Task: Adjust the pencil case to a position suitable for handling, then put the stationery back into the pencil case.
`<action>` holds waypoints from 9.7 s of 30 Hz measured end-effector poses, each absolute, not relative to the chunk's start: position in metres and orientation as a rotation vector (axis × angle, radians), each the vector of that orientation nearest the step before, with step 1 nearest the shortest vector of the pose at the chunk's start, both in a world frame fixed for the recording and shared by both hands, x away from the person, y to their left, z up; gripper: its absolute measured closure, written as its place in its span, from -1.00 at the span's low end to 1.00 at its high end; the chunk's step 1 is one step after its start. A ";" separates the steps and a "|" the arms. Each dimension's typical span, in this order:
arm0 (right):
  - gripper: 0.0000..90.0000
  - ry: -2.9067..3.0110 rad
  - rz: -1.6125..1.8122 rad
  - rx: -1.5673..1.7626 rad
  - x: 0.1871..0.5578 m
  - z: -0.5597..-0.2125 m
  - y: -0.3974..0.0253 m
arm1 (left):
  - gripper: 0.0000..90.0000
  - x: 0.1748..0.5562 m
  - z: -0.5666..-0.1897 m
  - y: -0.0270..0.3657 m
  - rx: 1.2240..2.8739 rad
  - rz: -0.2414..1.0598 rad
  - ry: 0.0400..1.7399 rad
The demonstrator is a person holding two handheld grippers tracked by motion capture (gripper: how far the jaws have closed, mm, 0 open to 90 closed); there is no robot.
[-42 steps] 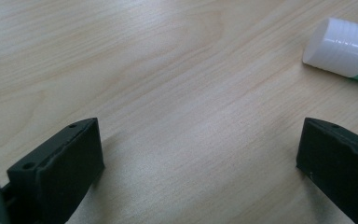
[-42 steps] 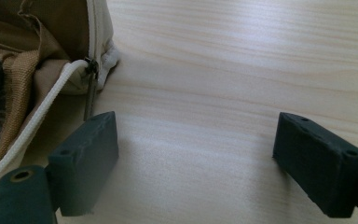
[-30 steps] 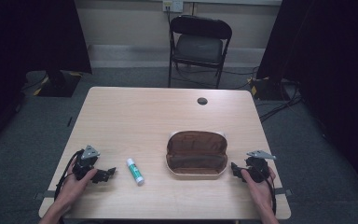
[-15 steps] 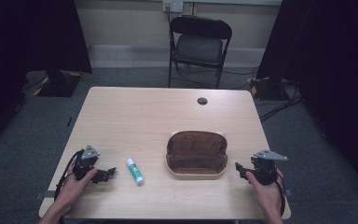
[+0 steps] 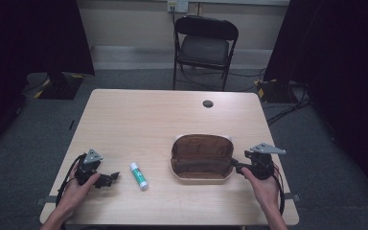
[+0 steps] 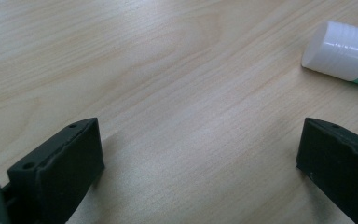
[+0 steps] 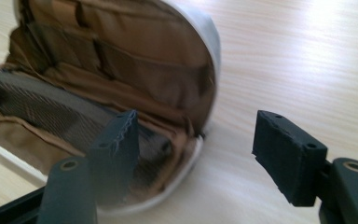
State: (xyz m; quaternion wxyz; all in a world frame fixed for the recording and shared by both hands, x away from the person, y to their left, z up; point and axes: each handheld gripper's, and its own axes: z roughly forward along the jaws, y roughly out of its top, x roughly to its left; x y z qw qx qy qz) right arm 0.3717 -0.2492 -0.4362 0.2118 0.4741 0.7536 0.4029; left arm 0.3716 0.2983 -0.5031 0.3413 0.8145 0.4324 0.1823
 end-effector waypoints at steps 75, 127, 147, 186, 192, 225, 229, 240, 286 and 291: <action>-0.31 2.341 1.024 1.294 0.406 -0.481 -0.188 | -1.00 0.371 -0.503 0.298 2.119 0.476 1.124; -0.51 2.308 1.129 1.157 0.370 -0.460 -0.183 | -0.63 0.371 -0.496 0.292 2.124 0.481 1.126; -0.46 2.202 1.095 1.330 0.352 -0.470 -0.244 | -0.48 0.357 -0.472 0.268 2.068 0.411 0.936; -0.64 2.175 0.936 1.323 0.366 -0.499 -0.268 | -0.38 0.361 -0.480 0.221 2.069 0.306 0.974; -0.64 2.171 0.937 1.326 0.366 -0.499 -0.268 | -0.46 0.363 -0.485 0.220 2.088 0.302 0.994; -0.64 2.162 0.931 1.335 0.366 -0.499 -0.265 | 0.47 0.363 -0.487 0.223 2.243 0.348 0.895; -0.64 2.163 0.930 1.339 0.366 -0.499 -0.265 | 0.47 0.364 -0.486 0.228 2.196 0.318 0.917; -0.64 2.161 0.939 1.332 0.367 -0.499 -0.264 | 0.47 0.359 -0.470 0.236 2.039 0.251 0.915; -0.64 2.156 0.946 1.323 0.368 -0.500 -0.263 | 0.47 0.340 -0.402 0.177 1.933 0.217 0.601; -0.64 2.157 0.945 1.321 0.368 -0.500 -0.264 | 0.47 0.345 -0.401 0.158 1.967 0.206 0.562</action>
